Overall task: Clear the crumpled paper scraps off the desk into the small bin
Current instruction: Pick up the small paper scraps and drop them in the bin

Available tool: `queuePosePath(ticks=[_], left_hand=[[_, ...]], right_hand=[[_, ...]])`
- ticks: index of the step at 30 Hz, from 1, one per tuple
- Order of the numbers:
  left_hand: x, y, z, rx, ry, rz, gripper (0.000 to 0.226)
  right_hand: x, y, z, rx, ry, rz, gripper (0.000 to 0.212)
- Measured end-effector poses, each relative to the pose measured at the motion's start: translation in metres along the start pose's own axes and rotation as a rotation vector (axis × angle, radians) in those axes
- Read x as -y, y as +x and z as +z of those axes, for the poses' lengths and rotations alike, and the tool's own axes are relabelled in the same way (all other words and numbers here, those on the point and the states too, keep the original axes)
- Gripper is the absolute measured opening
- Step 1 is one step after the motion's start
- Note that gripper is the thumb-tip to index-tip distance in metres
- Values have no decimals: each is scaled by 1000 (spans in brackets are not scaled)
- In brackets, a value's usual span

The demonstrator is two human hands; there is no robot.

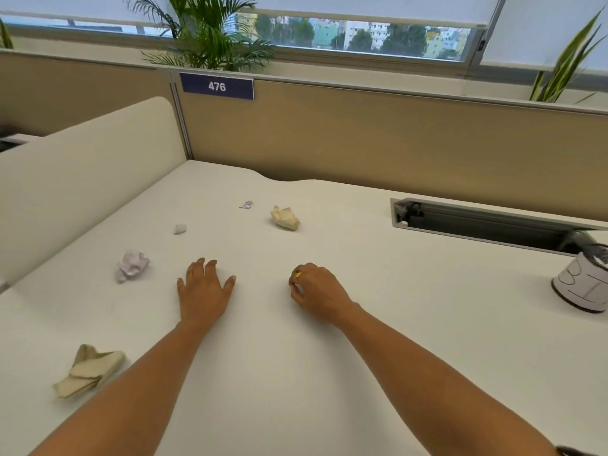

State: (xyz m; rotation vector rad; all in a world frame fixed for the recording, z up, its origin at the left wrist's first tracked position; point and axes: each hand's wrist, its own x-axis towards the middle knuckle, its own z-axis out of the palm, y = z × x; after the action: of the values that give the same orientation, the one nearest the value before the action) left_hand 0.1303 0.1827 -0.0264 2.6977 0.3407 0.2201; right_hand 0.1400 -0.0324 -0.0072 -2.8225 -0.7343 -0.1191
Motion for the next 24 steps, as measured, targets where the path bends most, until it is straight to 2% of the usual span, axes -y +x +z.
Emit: queuePosePath(ticks=[5,12,24], left_hand=[[28,45,-4,-27,-24,28,55],[41,92,3,-70,-5,66,54],[48,137,10,-86,-81,-1,52]], right_hand=[[29,55,10,82,-33,-43,29],[38,125,19,179,-39,52,41],[34,228,32,162,10,149,51]])
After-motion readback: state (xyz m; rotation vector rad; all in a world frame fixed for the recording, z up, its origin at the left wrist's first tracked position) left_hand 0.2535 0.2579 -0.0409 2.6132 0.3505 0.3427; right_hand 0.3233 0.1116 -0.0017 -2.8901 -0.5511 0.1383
